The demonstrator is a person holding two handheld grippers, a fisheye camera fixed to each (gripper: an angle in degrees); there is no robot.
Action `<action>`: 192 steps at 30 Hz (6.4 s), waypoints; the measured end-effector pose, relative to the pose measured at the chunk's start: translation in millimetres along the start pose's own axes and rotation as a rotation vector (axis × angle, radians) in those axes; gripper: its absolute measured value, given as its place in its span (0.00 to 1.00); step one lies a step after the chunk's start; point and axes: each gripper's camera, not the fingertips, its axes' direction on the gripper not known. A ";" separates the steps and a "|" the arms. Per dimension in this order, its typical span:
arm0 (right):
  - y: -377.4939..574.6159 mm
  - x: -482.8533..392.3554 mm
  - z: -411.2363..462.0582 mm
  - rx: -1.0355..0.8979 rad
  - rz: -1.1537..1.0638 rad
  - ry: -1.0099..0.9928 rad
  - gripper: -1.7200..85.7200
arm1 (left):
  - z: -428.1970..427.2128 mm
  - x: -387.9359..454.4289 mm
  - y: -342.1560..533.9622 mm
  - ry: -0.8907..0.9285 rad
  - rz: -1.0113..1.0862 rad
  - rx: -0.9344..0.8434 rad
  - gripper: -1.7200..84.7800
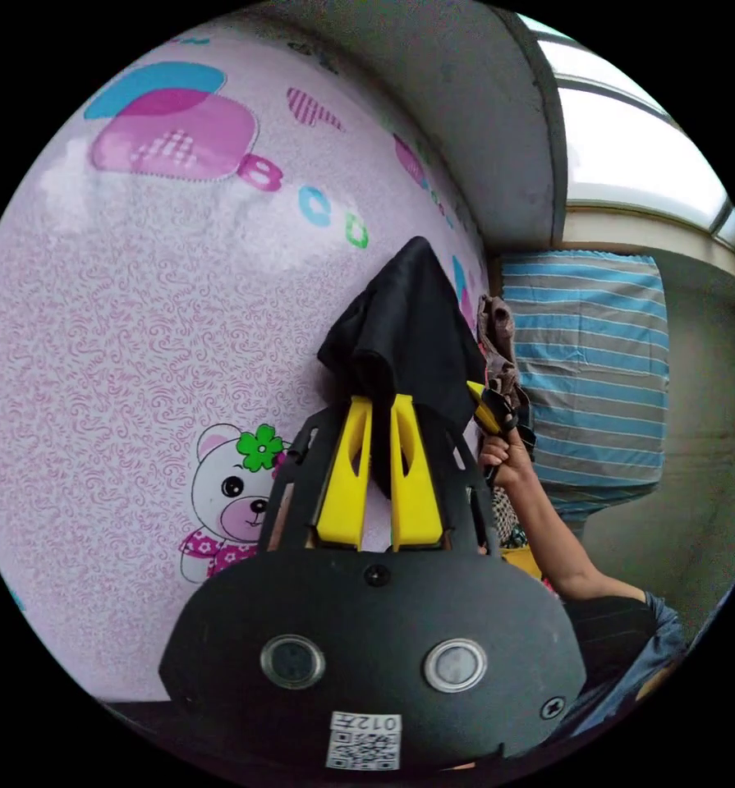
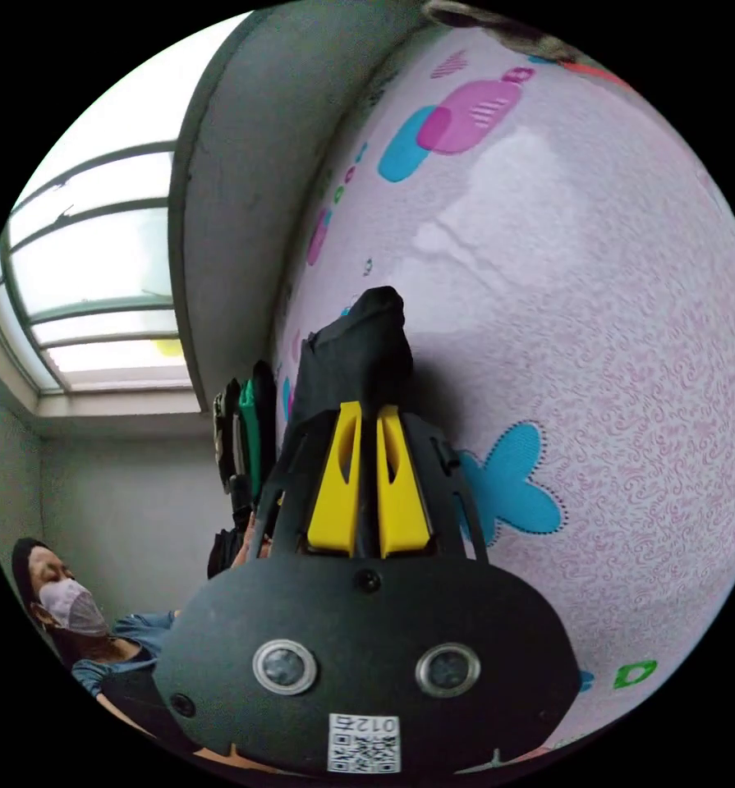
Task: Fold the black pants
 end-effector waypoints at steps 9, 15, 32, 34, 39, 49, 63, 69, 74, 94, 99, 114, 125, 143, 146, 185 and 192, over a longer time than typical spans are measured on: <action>33.5 -133.1 93.5 -0.165 -0.273 -0.056 0.03 | -38.4 -44.6 126.5 -0.045 0.053 0.232 0.06; 67.1 -230.7 174.2 -0.327 -0.421 -0.110 0.03 | -80.3 -95.8 233.6 -0.044 0.010 0.427 0.06; 350.2 -596.3 486.0 -1.063 -1.098 -0.219 0.03 | -175.3 -202.2 633.5 -0.319 -0.224 1.061 0.08; 423.1 -636.1 524.0 -1.171 -1.220 -0.251 0.03 | -169.9 -209.1 678.4 -0.363 -0.270 1.147 0.08; 590.4 -669.2 605.0 -1.369 -1.509 -0.275 0.03 | -127.4 -245.5 794.3 -0.494 -0.541 1.330 0.09; 892.7 -638.6 729.1 -1.649 -2.019 -0.208 0.03 | -56.7 -323.3 892.9 -0.557 -1.026 1.459 0.10; 947.4 -613.1 827.2 -1.256 -2.300 -0.007 0.07 | -38.9 -482.3 872.2 -0.324 -1.219 1.312 0.08; 834.2 -588.7 870.2 -1.460 -1.712 0.106 0.10 | -35.9 -501.4 865.8 -0.313 -1.120 1.122 0.09; 773.8 -546.0 905.7 -1.622 -1.299 0.183 0.13 | -26.7 -486.7 870.4 -0.410 -1.012 0.963 0.07; 782.6 -470.7 997.4 -1.833 -0.915 0.308 0.12 | -184.3 -585.0 773.2 -0.914 -0.828 0.483 0.16; 787.0 -470.5 997.2 -1.805 -0.988 0.264 0.07 | -192.3 -604.7 759.0 -0.789 -0.884 0.410 0.16; 835.3 -490.0 971.3 -1.609 -1.481 0.189 0.04 | -193.3 -556.1 687.6 -0.859 -0.817 0.226 0.06; 829.3 -479.1 947.9 -1.379 -1.604 0.232 0.09 | -212.4 -509.4 652.4 -0.924 -0.872 0.273 0.06; 802.6 -342.1 776.2 -1.502 -1.060 0.095 0.15 | -217.5 -459.8 455.6 -0.983 -0.403 0.131 0.06; 795.9 -330.5 783.1 -1.505 -0.939 0.099 0.16 | -222.0 -460.6 444.9 -0.975 -0.434 0.156 0.05; 811.9 -355.4 764.1 -1.350 -1.221 0.028 0.03 | -280.6 -441.9 360.2 -0.886 -0.340 0.016 0.03; 854.1 -320.2 800.6 -1.524 -1.201 0.306 0.01 | -284.0 -459.2 357.9 -0.834 -0.377 0.006 0.02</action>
